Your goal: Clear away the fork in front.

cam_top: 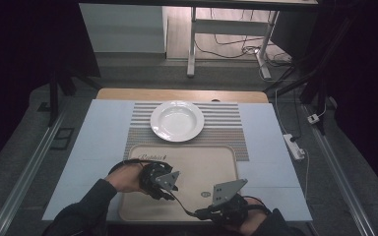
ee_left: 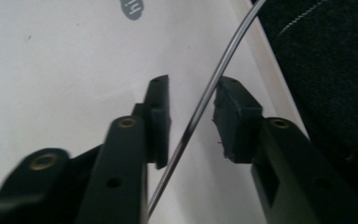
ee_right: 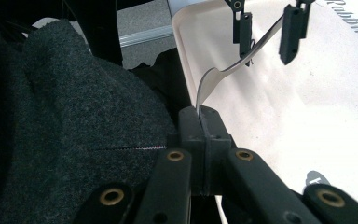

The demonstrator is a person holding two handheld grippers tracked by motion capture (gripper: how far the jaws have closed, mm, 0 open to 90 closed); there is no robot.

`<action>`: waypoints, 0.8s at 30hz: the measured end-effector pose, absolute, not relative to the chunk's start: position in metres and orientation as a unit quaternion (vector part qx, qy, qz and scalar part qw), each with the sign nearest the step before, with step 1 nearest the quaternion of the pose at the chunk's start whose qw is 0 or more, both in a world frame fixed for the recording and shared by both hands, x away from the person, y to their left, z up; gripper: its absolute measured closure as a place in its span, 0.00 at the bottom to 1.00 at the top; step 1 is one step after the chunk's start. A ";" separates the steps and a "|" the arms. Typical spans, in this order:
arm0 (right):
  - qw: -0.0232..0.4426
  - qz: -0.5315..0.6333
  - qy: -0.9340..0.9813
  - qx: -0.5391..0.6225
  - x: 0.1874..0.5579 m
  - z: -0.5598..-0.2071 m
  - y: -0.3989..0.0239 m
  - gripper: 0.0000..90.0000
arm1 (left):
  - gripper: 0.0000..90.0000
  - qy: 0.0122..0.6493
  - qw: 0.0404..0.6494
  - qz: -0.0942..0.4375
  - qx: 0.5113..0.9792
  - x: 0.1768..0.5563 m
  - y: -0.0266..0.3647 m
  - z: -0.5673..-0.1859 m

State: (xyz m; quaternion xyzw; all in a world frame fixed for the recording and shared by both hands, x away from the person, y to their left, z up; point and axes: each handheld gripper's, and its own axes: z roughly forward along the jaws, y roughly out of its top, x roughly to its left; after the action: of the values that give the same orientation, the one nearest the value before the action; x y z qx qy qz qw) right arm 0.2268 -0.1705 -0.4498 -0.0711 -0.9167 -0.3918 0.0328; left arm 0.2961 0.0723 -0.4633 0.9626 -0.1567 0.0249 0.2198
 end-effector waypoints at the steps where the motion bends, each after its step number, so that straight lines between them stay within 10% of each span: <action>1: 0.033 -0.390 -0.917 -0.070 0.227 -0.450 -0.170 1.00 | 0.80 -0.160 0.218 0.020 0.962 0.296 0.072 -0.464; 24: 0.058 -0.407 -0.910 -0.064 0.236 -0.452 -0.177 0.87 | 0.97 -0.248 0.199 -0.005 0.948 0.285 0.070 -0.466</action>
State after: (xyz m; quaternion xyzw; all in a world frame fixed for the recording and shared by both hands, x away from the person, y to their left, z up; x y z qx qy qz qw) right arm 0.2356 -0.1771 -0.4521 -0.0637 -0.9095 -0.4067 0.0575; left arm 0.2854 0.0700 -0.4657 0.9481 -0.2485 -0.0046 0.1986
